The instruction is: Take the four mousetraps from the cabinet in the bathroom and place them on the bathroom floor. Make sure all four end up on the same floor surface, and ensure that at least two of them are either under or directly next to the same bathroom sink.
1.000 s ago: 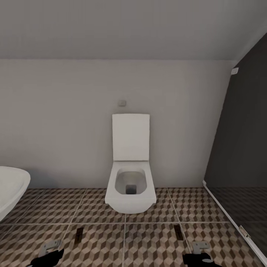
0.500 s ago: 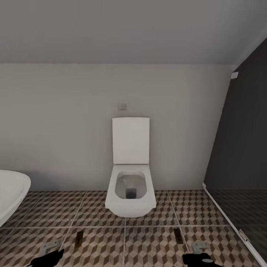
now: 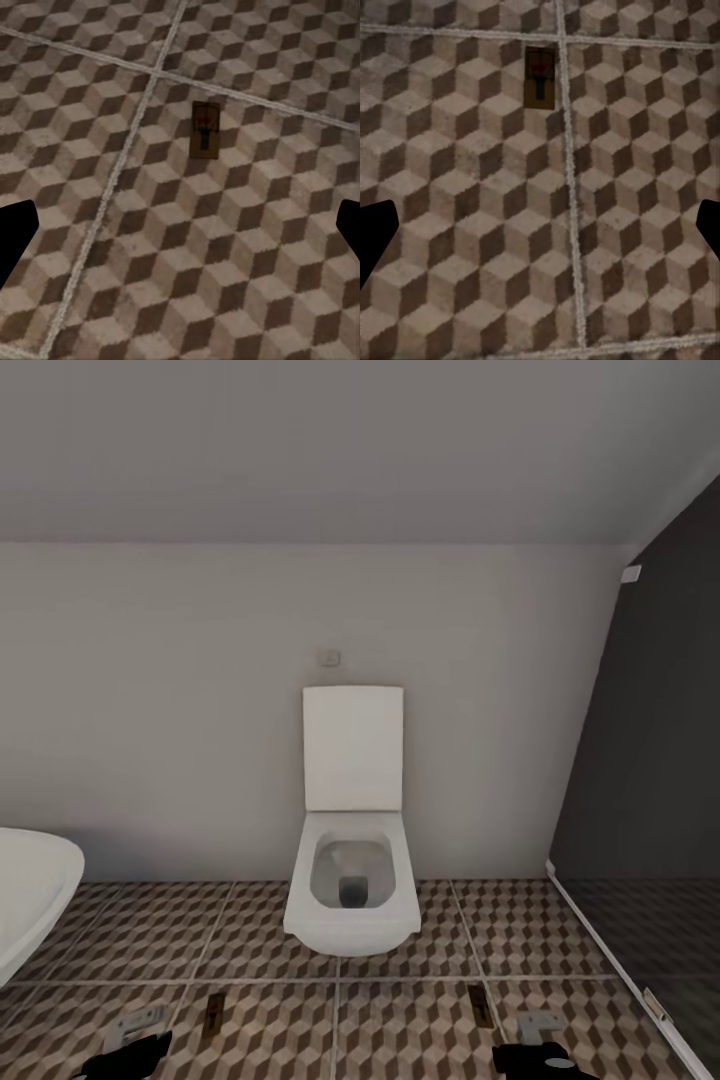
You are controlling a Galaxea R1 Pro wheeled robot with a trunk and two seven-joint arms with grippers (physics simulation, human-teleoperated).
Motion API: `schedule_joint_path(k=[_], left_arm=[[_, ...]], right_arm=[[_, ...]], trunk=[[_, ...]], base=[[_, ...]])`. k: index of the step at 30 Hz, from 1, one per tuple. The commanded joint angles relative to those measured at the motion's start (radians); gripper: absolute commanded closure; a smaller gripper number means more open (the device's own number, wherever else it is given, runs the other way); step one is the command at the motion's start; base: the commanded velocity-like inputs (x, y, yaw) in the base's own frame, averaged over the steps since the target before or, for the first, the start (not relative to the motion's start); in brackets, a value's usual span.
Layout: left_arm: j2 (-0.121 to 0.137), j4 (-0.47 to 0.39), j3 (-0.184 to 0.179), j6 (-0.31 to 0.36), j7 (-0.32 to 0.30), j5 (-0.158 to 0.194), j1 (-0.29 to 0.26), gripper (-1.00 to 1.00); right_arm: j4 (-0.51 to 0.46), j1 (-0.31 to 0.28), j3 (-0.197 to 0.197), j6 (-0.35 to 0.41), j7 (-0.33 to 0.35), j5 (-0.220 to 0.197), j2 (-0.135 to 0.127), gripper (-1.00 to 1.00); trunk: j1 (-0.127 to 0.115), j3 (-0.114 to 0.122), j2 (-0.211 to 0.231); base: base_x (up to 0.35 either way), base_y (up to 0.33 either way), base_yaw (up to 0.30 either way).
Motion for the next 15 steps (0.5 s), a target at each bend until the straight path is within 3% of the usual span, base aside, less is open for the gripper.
schedule_joint_path(k=[1,15], left_arm=[[0.000,0.002,-0.008,-0.003,-0.005,0.011,-0.001,-1.00],[0.000,0.002,-0.008,-0.007,-0.005,0.010,-0.001,-1.00]], right_arm=[[0.005,-0.002,-0.009,-0.007,-0.004,0.011,0.000,-1.00],[0.005,-0.002,-0.009,-0.007,-0.004,0.011,0.000,-1.00]], trunk=[[-0.004,0.002,0.007],[-0.050,0.040,0.091]], base=[[0.000,0.000,0.000],[0.000,0.000,0.000]])
